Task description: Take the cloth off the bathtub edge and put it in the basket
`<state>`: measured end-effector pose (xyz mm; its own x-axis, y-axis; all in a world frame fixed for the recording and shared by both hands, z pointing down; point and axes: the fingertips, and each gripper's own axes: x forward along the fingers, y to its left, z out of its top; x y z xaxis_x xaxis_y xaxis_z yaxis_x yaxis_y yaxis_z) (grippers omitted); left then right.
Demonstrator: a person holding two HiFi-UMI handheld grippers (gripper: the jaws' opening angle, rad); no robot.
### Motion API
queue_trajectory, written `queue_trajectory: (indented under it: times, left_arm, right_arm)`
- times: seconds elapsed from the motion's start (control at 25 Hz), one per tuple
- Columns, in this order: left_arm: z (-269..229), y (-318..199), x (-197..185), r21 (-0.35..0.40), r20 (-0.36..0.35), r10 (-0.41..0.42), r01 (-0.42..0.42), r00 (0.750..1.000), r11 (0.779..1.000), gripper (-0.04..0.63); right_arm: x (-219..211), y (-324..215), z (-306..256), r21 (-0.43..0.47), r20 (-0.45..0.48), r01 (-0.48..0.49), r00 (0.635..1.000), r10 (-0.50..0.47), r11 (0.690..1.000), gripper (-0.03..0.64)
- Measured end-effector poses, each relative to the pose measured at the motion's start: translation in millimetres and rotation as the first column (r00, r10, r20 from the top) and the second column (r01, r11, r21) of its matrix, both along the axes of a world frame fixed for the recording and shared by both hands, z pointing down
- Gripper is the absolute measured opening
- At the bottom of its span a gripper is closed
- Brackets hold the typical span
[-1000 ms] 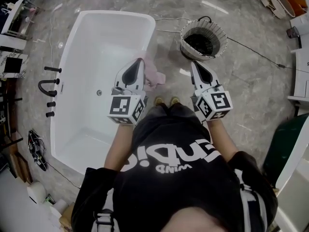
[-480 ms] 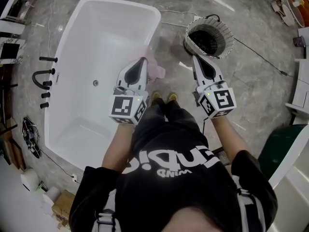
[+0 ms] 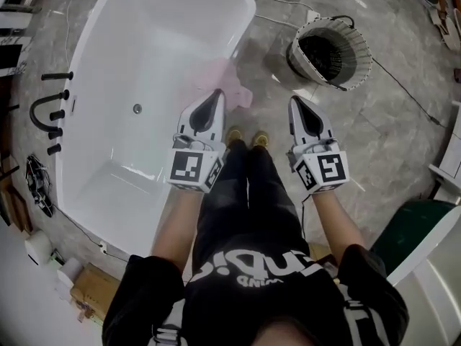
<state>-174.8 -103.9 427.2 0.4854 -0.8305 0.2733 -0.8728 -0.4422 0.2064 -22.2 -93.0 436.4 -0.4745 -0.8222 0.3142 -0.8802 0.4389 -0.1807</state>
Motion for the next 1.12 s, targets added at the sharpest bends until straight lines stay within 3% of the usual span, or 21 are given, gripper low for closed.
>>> queue_trajectory:
  times: [0.4,0.76,1.12]
  left_arm:
    - [48.7,-8.9,-3.7,-0.05,0.019,-0.026,0.027,0.999,0.998,0.02]
    - [60.7,-0.2,-7.2,-0.084,0.035,-0.034,0.036,0.999,0.996,0.356]
    - [115.0,-1.6,-22.3,-0.197,0.131,0.026,0.001,0.991,0.98,0.37]
  right_arm:
    - [-0.9,-11.2,37.7,-0.052,0.029,0.0,1.0,0.002,0.999,0.011]
    - [-5.2,-9.1,42.0,-0.071,0.028,0.036,0.999,-0.034,0.997,0.011]
    - [-5.6,-1.4,56.5,-0.106,0.028,0.038,0.999,-0.036,0.994,0.011]
